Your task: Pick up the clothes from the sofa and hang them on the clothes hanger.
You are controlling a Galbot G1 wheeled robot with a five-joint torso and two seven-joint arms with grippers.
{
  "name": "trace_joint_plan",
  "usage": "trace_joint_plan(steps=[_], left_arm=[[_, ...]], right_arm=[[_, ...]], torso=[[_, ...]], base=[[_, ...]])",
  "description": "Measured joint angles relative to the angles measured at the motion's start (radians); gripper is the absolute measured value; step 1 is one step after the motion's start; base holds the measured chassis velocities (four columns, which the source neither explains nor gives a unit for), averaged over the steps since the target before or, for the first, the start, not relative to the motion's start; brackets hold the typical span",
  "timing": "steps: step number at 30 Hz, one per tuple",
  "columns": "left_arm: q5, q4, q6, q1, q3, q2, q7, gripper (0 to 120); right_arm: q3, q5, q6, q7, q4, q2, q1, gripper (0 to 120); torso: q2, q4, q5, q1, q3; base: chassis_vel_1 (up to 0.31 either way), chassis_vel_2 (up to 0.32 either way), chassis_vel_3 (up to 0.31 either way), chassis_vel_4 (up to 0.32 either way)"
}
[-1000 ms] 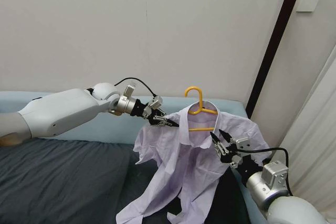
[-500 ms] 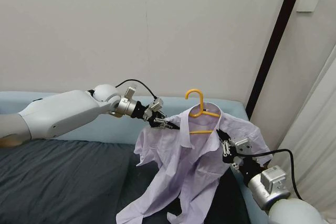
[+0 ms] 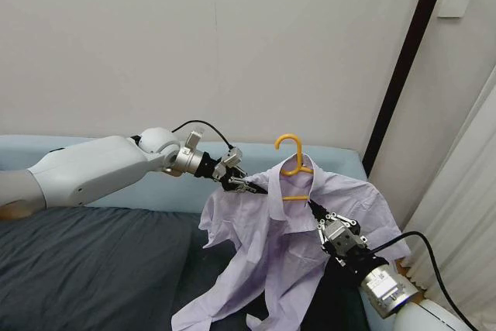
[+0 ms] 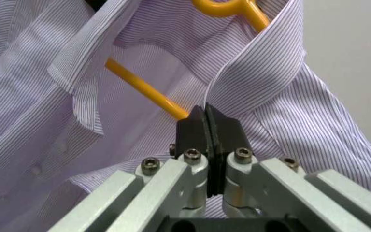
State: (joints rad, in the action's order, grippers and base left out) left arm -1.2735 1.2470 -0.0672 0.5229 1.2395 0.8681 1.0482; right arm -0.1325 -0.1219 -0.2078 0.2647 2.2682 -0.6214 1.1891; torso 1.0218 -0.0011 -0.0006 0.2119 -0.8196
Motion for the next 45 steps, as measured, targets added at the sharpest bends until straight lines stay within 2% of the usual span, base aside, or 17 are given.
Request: trace_joint_plan(steps=[3,7,10,11,12,15,17,21,22,24,26,27,30,36,39,42,45], left_arm=[[0.0,0.006,0.0,0.0,-0.001,-0.009,0.001,1],[0.001,0.002,0.001,-0.007,-0.015,-0.014,0.002,1],[0.009,-0.013,0.011,-0.015,-0.041,-0.024,0.004,1],[0.009,-0.013,0.011,-0.015,-0.041,-0.024,0.004,1],[0.015,-0.012,0.014,-0.015,-0.044,-0.033,0.007,1],[0.037,0.0,0.021,-0.012,-0.053,-0.069,0.022,1],[0.045,0.005,0.024,-0.012,-0.059,-0.079,0.028,1],[0.091,0.019,0.039,-0.014,-0.077,-0.103,0.055,1],[0.091,0.019,0.039,-0.014,-0.077,-0.103,0.055,1],[0.108,0.03,0.044,-0.015,-0.081,-0.112,0.066,1],[0.117,0.038,0.046,-0.017,-0.085,-0.116,0.071,1],[0.117,0.038,0.046,-0.017,-0.085,-0.116,0.071,1],[0.132,0.046,0.049,-0.019,-0.093,-0.122,0.079,1],[0.158,0.076,0.054,-0.03,-0.112,-0.124,0.091,1],[0.173,0.086,0.057,-0.033,-0.114,-0.118,0.096,1],[0.21,0.092,0.062,-0.047,-0.116,-0.094,0.101,1],[0.219,0.093,0.064,-0.051,-0.116,-0.09,0.102,1]], right_arm=[[0.002,0.002,0.0,0.004,-0.009,0.0,-0.003,0],[0.002,-0.04,0.008,0.007,0.028,0.001,0.01,12],[-0.021,-0.173,0.007,0.052,0.124,0.031,0.051,26],[-0.021,-0.173,0.007,0.052,0.124,0.031,0.051,26],[-0.031,-0.208,-0.004,0.065,0.148,0.042,0.052,32],[-0.081,-0.323,-0.024,0.077,0.208,0.081,0.063,45],[-0.115,-0.374,-0.031,0.073,0.225,0.103,0.072,48],[-0.3,-0.565,-0.038,-0.045,0.228,0.199,0.082,67],[-0.3,-0.565,-0.038,-0.045,0.228,0.199,0.082,67],[-0.374,-0.699,-0.026,-0.135,0.199,0.255,0.066,75],[-0.404,-0.777,-0.008,-0.193,0.171,0.3,0.046,83],[-0.404,-0.777,-0.008,-0.193,0.171,0.3,0.046,83],[-0.445,-0.864,-0.004,-0.316,0.105,0.392,0.016,97],[-0.464,-0.927,-0.098,-0.48,-0.008,0.523,-0.02,100],[-0.464,-0.936,-0.135,-0.492,-0.025,0.552,-0.026,100],[-0.467,-0.971,-0.227,-0.491,-0.029,0.594,-0.029,100],[-0.458,-0.971,-0.247,-0.489,-0.03,0.609,-0.029,100]], torso=[[0.0,-0.0001,0.0,0.0,0.0],[0.0,0.0,-0.0001,0.0,0.0],[0.0,-0.0005,-0.0001,0.0,0.0],[0.0,-0.0005,-0.0001,0.0,0.0],[0.0,-0.0005,-0.0001,0.0,0.0],[0.0,0.0005,0.0,0.0,0.0],[0.0,0.0004,-0.0003,0.0,0.0],[0.0,-0.0003,-0.0002,0.0,0.0],[0.0,-0.0003,-0.0002,0.0,0.0],[0.0,-0.0003,-0.0002,0.0,0.0],[0.0,-0.0001,0.0,0.0,0.0],[0.0,-0.0001,0.0,0.0,0.0],[0.0,0.0,0.0,0.0,0.0],[0.0,0.0,0.0002,0.0,0.0],[0.0,-0.0002,0.0,0.0,0.0],[0.0,-0.0004,0.0002,0.0,0.0],[0.0,-0.0002,0.0001,0.0,0.0]], base=[[0.0,0.0,0.0,0.0],[0.0,0.0,0.0,0.0],[0.0,0.0,0.0,0.0],[0.0,0.0,0.0,0.0],[0.0,0.0,0.0,0.0],[0.0,0.0,0.0,0.0],[0.0,0.0,0.0,0.0],[0.0,0.0,0.0,0.0],[0.0,0.0,0.0,0.0],[0.0,0.0,0.0,0.0],[0.0,0.0,0.0,0.0],[0.0,0.0,0.0,0.0],[0.0,0.0,0.0,0.0],[0.0,0.0,0.0,0.0],[0.0,0.0,0.0,0.0],[0.0,0.0,0.0,0.0],[0.0,0.0,0.0,0.0]])
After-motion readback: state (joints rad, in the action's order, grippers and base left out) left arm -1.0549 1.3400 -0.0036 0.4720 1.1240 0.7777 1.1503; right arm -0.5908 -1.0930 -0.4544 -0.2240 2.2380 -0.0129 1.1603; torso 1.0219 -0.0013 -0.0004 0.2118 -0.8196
